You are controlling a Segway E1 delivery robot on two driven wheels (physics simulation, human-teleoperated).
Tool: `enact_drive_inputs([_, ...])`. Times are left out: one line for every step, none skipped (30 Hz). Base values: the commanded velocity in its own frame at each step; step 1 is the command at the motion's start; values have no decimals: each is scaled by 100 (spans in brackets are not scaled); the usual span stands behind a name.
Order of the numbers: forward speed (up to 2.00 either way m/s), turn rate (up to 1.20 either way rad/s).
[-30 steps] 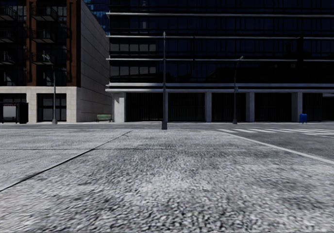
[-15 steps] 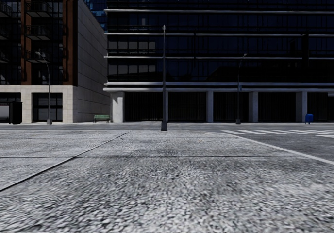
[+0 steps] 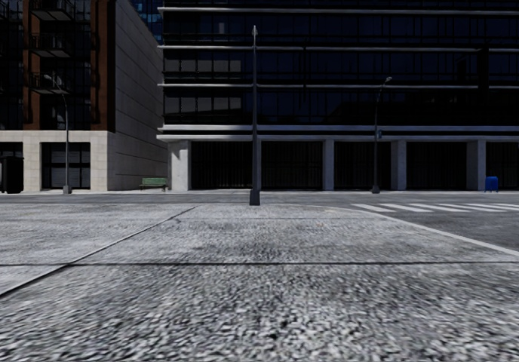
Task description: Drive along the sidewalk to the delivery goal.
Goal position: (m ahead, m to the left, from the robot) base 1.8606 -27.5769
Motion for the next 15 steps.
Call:
enact_drive_inputs([185,0])
enact_drive_inputs([185,0])
enact_drive_inputs([185,0])
enact_drive_inputs([185,0])
enact_drive_inputs([185,0])
enact_drive_inputs([185,0])
enact_drive_inputs([185,0])
enact_drive_inputs([185,0])
enact_drive_inputs([185,0])
enact_drive_inputs([185,0])
enact_drive_inputs([185,0])
enact_drive_inputs([185,0])
enact_drive_inputs([185,0])
enact_drive_inputs([185,0])
enact_drive_inputs([185,0])
